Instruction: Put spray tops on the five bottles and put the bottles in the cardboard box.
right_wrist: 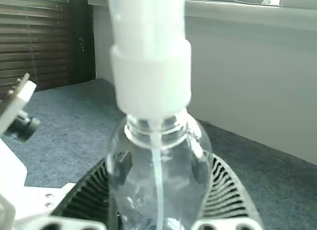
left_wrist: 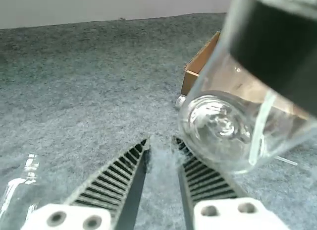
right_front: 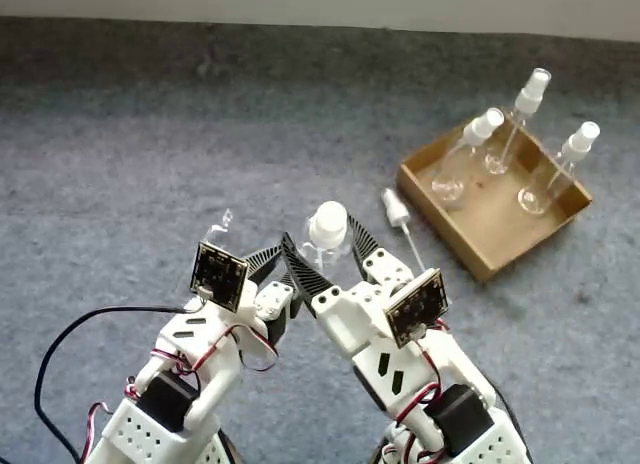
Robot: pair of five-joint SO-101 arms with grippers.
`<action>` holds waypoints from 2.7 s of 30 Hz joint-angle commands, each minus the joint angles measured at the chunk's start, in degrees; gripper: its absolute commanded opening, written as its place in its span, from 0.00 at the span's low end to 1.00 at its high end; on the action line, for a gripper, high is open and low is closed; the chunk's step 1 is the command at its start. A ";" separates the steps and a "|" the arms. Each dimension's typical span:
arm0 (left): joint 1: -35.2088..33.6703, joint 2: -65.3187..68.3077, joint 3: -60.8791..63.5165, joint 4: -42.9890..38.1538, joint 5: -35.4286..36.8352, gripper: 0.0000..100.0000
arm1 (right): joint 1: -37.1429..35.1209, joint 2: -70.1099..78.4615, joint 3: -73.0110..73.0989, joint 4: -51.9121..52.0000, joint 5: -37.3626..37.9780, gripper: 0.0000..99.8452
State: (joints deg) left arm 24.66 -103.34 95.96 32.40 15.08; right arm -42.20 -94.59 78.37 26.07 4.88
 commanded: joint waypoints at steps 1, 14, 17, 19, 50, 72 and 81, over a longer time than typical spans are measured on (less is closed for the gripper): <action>3.91 -0.66 1.10 -0.70 0.62 0.04 | -0.84 -0.13 0.22 1.54 -0.53 0.08; 22.20 -0.75 0.66 4.92 0.35 0.04 | -0.84 -0.13 4.00 -2.95 -0.53 0.08; 22.29 -0.75 0.66 4.92 0.35 0.04 | -0.84 -0.13 7.16 -5.85 -0.18 0.08; 21.58 -0.75 0.75 4.92 0.35 0.04 | -0.84 -0.13 8.48 -6.02 -0.18 0.08; 3.56 -0.66 1.10 0.70 0.44 0.04 | -0.40 -0.13 9.19 -5.85 0.00 0.08; 3.21 -0.66 1.10 0.70 0.44 0.04 | -0.75 -0.13 9.45 -5.76 -0.35 0.14; 3.21 -0.66 1.10 0.53 0.44 0.04 | -0.75 -0.13 9.45 -5.76 -0.09 0.14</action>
State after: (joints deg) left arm 34.42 -103.34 95.87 35.38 15.25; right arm -41.93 -94.59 87.52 19.74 4.62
